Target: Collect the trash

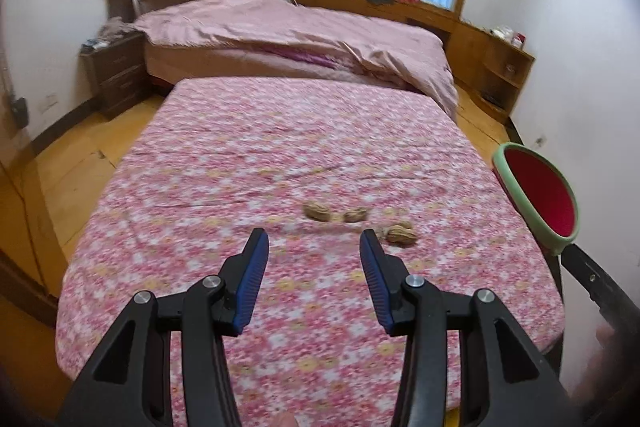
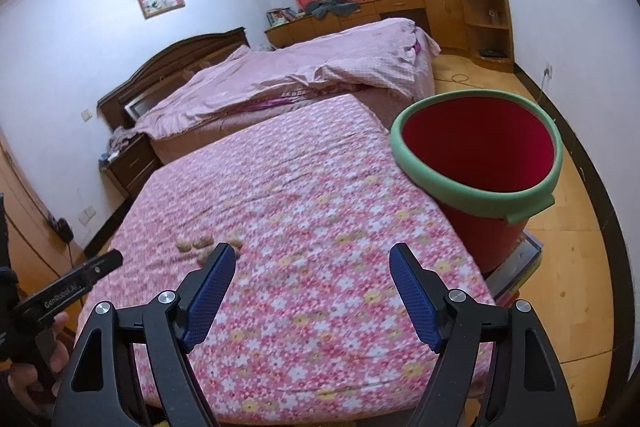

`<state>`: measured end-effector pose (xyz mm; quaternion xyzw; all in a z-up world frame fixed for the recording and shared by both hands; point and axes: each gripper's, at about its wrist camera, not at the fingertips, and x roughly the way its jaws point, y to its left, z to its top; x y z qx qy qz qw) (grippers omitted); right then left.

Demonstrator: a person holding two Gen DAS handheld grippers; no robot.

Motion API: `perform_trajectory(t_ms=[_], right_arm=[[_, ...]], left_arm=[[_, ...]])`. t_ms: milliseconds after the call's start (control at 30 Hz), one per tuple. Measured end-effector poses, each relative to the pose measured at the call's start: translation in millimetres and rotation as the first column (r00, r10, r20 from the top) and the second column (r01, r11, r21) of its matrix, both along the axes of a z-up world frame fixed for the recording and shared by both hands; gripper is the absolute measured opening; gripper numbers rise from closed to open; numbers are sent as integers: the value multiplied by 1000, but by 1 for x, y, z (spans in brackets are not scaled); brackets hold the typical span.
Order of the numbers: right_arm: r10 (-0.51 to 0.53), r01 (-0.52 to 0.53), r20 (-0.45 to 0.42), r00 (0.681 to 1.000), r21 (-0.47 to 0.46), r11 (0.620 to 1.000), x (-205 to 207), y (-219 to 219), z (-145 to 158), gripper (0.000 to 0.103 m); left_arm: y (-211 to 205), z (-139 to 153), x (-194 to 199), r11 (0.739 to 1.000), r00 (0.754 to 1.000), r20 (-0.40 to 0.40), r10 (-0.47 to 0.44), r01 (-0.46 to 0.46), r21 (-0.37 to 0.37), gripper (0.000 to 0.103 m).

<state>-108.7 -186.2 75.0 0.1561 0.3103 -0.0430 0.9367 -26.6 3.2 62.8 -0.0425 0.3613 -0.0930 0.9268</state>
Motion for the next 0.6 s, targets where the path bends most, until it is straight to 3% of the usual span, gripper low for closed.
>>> perform_trajectory(t_ms=[233,600], right_arm=[[-1,1,9,1000,-41,999,-9,18,-6,80],[-39,44,59,997,-85,995,-22,25,-2,80]], left_arm=[[9,-6,-21,997,995,69,78,-80,24,48],[8,-13,-31,995,993,74,93,-96,34,48]])
